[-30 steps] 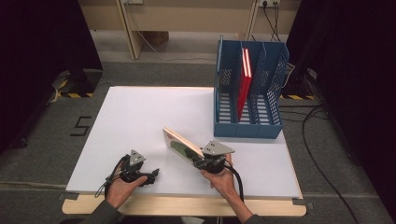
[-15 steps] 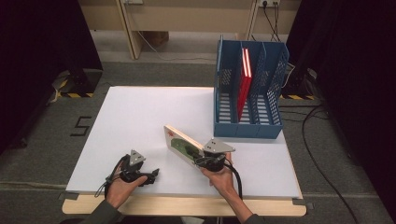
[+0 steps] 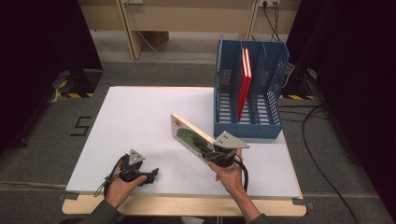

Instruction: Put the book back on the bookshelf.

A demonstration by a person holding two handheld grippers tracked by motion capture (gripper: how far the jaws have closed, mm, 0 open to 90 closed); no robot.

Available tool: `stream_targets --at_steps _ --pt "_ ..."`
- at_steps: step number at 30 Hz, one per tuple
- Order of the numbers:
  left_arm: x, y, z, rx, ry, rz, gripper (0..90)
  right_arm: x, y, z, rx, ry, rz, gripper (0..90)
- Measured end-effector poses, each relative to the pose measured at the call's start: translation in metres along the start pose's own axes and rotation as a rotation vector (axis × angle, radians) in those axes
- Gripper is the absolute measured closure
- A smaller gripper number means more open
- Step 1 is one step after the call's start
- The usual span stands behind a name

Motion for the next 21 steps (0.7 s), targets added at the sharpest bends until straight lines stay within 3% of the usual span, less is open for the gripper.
stream_targets --at_steps 6,12,21 --pt "-0.002 0.0 0.0 0.005 0.002 0.008 14.9 0.02 0.01 0.015 0.018 -0.057 0.007 76.0" --pt "-0.003 0.0 -0.001 -0.002 0.004 0.007 14.7 0.044 0.022 0.044 0.038 -0.115 0.008 76.1" --pt "-0.007 0.0 0.0 0.003 0.005 0.017 14.7 0.062 0.026 0.072 0.045 -0.153 0.006 76.1"
Point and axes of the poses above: each handheld gripper's, and its own axes: z roughly backward along the jaws, y roughly out of its top, x roughly to its right, the point moved 9 cm from there along -z, roughly forward along the jaws, and after that the axes turned 10 degrees about -y, right-handed, at the moved point
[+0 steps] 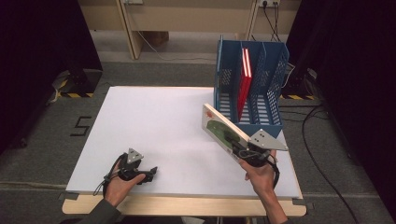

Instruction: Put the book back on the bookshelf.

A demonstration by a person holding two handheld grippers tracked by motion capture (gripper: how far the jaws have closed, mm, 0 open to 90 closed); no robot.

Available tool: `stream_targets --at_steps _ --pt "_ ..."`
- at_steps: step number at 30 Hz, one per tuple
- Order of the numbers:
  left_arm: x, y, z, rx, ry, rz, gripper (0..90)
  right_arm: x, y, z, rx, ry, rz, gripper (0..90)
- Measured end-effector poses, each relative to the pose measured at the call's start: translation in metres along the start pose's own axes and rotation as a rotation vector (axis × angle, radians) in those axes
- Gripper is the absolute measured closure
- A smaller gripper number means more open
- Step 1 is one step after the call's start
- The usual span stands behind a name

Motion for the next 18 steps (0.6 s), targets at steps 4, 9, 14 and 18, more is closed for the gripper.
stream_targets --at_steps 4,9,14,18 --pt "-0.001 0.0 -0.001 -0.003 -0.001 0.003 14.7 0.02 0.004 0.015 0.006 -0.045 -0.008 76.1" --pt "-0.001 -0.001 -0.001 -0.001 -0.001 0.004 14.3 0.059 0.012 0.033 0.017 -0.143 -0.029 76.1" --pt "-0.001 -0.001 -0.001 0.002 0.0 0.003 14.1 0.088 0.02 0.041 0.02 -0.223 -0.05 76.1" --pt "-0.001 -0.001 -0.001 0.004 0.0 0.005 13.9 0.127 0.03 0.043 0.02 -0.336 -0.076 76.1"
Point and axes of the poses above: each handheld gripper's, and its own axes: z roughly backward along the jaws, y roughly out of its top, x roughly to its right, the point moved 9 cm from there along -z, roughly forward along the jaws, and after that the axes turned 10 degrees about -y, right-handed, at the moved point
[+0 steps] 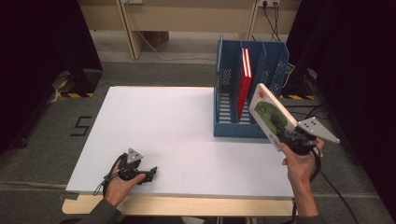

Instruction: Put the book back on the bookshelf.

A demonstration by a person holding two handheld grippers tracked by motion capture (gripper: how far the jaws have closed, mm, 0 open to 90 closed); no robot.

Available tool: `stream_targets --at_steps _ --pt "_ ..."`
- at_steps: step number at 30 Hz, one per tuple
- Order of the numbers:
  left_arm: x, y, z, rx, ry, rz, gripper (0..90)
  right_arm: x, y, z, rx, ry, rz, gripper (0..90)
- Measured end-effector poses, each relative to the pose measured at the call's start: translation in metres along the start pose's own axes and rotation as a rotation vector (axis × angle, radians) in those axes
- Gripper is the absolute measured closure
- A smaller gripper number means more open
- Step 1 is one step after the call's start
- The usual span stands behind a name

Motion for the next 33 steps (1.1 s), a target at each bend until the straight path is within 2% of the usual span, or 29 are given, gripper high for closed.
stream_targets --at_steps 1,2,6,7,8,9,13,15,17,18,23,24,25,26,27,29,33 --pt "0.0 0.0 0.0 0.0 0.0 0.0 13.9 0.0 0.0 0.0 0.0 0.0 0.0 76.1" --pt "0.0 0.0 0.0 0.001 0.001 0.0 13.9 0.012 0.004 -0.008 0.003 -0.037 -0.015 76.1" --pt "0.0 0.0 0.0 0.001 0.0 -0.001 13.8 0.023 0.007 -0.021 -0.009 -0.072 -0.027 76.1" --pt "0.0 0.0 0.0 0.001 0.0 0.0 13.9 0.029 0.009 -0.03 -0.012 -0.096 -0.033 76.1" --pt "0.0 0.0 0.0 0.001 0.001 0.0 13.9 0.029 0.009 -0.03 -0.012 -0.096 -0.033 76.1" --pt "0.0 0.0 0.0 0.0 0.0 0.0 13.9 0.034 0.008 -0.04 -0.025 -0.115 -0.039 76.1" --pt "0.0 0.0 0.0 0.003 0.002 -0.001 13.9 0.04 0.008 -0.052 -0.036 -0.142 -0.04 76.1" --pt "0.0 0.0 0.0 0.004 0.001 -0.001 13.8 0.046 0.005 -0.065 -0.055 -0.168 -0.048 76.1" --pt "0.0 0.0 0.0 0.005 0.002 0.0 13.8 0.048 0.004 -0.07 -0.061 -0.175 -0.048 76.1" --pt "0.0 0.0 0.0 0.005 0.002 0.001 13.8 0.052 0.003 -0.079 -0.07 -0.195 -0.058 76.1" --pt "0.0 0.0 0.0 0.004 0.001 -0.001 13.7 0.056 0.0 -0.101 -0.095 -0.225 -0.058 76.1" --pt "0.0 0.0 0.0 0.004 0.001 -0.001 13.7 0.056 0.0 -0.101 -0.095 -0.225 -0.058 76.1" --pt "0.0 0.0 0.0 0.004 0.001 -0.001 13.7 0.057 -0.002 -0.111 -0.111 -0.241 -0.054 76.1" --pt "0.0 0.0 0.0 0.004 0.001 -0.001 13.7 0.057 -0.002 -0.111 -0.111 -0.241 -0.054 76.1" --pt "0.0 0.0 0.0 0.005 0.001 0.0 13.7 0.058 -0.004 -0.121 -0.116 -0.254 -0.053 76.1" --pt "0.0 0.0 0.0 0.005 0.001 0.0 13.7 0.059 -0.005 -0.127 -0.123 -0.26 -0.068 76.1" --pt "0.0 0.0 0.0 0.006 0.002 0.0 13.7 0.058 -0.007 -0.14 -0.144 -0.275 -0.052 76.1"
Point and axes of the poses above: each handheld gripper's, and its own axes: z roughly backward along the jaws, y roughly out of its top, x roughly to its right, the point moved 9 cm from there along -z, roughly forward along the jaws, and after that the axes turned 10 degrees about -y, right-handed, at the moved point
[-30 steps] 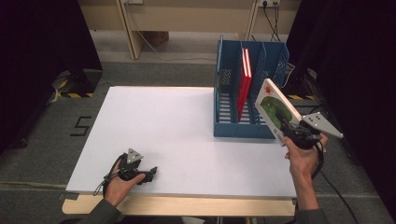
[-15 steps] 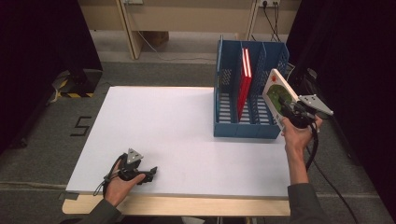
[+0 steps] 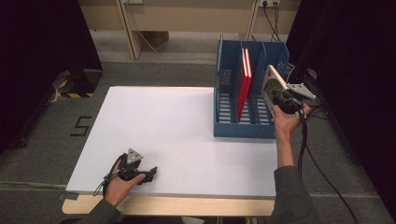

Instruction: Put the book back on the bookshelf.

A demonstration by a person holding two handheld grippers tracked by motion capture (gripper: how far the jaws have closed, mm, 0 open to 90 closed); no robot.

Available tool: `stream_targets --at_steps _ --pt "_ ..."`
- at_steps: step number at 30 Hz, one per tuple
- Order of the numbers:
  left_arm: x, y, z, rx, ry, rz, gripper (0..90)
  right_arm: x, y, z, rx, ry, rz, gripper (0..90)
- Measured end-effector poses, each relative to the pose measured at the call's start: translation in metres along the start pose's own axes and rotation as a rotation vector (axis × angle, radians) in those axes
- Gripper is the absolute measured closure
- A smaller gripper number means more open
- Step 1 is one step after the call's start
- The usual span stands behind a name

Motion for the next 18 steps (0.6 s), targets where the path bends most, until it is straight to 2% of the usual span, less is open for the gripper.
stream_targets --at_steps 9,13,18 --pt "0.0 0.0 0.0 -0.001 0.001 -0.002 13.7 -0.006 -0.004 -0.02 -0.027 -0.02 0.007 76.1" --pt "0.0 0.0 0.0 -0.001 0.002 -0.001 13.8 -0.003 -0.008 -0.029 -0.036 -0.037 -0.009 76.1" --pt "0.0 0.0 0.0 -0.002 0.002 -0.001 13.7 -0.004 -0.01 -0.033 -0.042 -0.035 -0.028 76.1"
Point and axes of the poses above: each handheld gripper's, and its own axes: z roughly backward along the jaws, y roughly out of its top, x roughly to its right, the point moved 9 cm from there along -z, roughly forward along the jaws, and after that the axes turned 10 degrees about -y, right-handed, at the moved point
